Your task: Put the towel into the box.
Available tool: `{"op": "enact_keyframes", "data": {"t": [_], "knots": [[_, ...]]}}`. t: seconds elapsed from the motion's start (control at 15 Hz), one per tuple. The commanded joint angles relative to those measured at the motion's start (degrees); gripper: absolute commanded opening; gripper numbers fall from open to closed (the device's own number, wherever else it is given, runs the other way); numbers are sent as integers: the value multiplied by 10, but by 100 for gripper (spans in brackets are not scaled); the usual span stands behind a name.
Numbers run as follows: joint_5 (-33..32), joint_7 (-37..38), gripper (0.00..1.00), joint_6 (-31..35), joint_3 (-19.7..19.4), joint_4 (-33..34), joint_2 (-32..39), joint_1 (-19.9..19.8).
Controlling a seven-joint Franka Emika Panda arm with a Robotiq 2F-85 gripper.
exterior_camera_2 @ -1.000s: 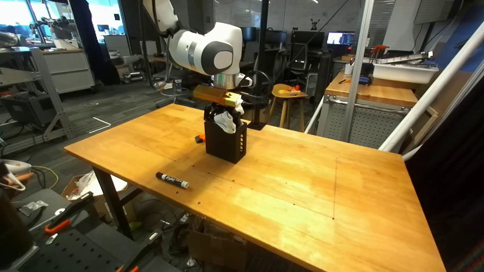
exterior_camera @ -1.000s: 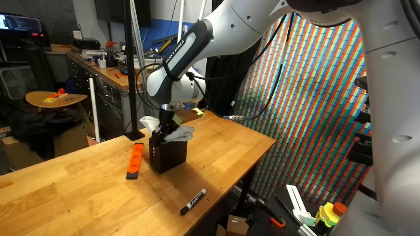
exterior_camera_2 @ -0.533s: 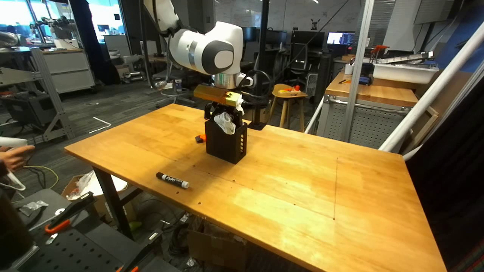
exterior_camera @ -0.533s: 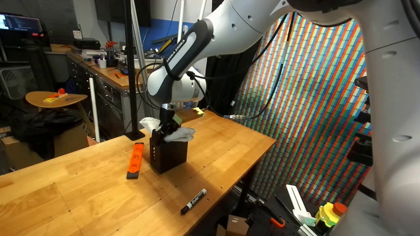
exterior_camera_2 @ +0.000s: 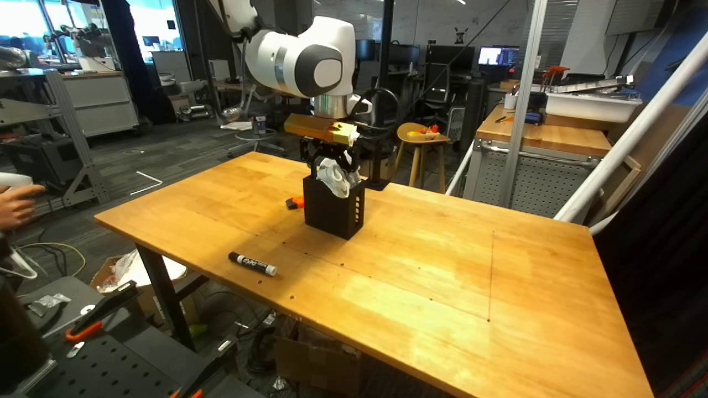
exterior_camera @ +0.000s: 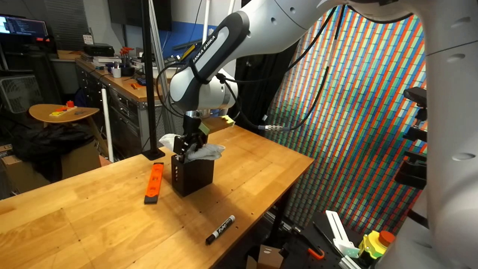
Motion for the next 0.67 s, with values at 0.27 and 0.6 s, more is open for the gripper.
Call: {"op": "enact_keyframes", "data": {"t": [0.27, 0.6], "knots": [[-42, 9, 100, -3, -13, -14, -66, 10], [-63, 10, 66, 1, -14, -11, -81, 16]]}}
